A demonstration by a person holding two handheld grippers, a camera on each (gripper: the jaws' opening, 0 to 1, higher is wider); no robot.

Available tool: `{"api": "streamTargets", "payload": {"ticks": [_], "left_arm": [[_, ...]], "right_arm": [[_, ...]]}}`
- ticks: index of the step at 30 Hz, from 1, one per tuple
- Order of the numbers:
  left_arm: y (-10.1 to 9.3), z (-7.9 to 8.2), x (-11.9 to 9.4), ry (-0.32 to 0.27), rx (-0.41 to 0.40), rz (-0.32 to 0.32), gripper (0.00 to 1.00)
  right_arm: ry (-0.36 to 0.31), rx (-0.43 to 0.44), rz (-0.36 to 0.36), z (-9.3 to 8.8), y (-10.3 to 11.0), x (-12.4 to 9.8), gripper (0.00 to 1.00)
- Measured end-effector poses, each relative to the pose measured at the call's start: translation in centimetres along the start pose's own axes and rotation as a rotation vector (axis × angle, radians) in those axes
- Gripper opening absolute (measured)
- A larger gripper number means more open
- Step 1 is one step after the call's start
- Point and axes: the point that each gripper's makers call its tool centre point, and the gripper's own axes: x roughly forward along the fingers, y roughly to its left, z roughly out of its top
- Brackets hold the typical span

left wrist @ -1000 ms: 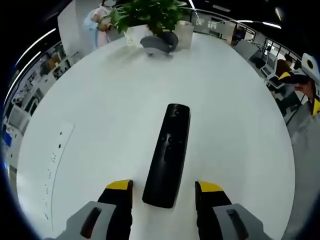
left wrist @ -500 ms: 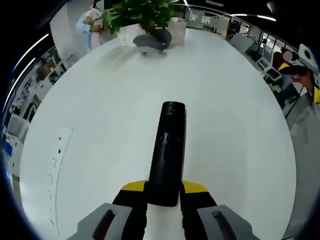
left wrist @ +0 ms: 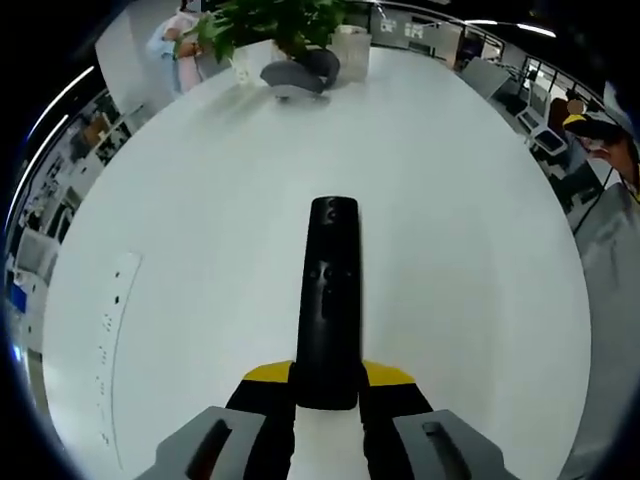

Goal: Press the specified remote control buttons in sequence, fully releasing each button before pressing the next.

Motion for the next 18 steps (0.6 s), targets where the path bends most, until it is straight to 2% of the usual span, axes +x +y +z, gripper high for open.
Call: {"api": "streamTargets", "payload": {"ticks": [10,18], "left_arm": [[-2.0,-0.5,-0.2,0.037,0.021,-0.014,0.23],[-4.8,-1.2,-0.6,0.051,0.046,-0.025,0.23]], "right_arm": [[-0.002,-0.021,0.007,-0.1,0.7,-0.3,0.71],[0.008,-0.041,0.008,-0.6,0.9,-0.8,0.72]]}}
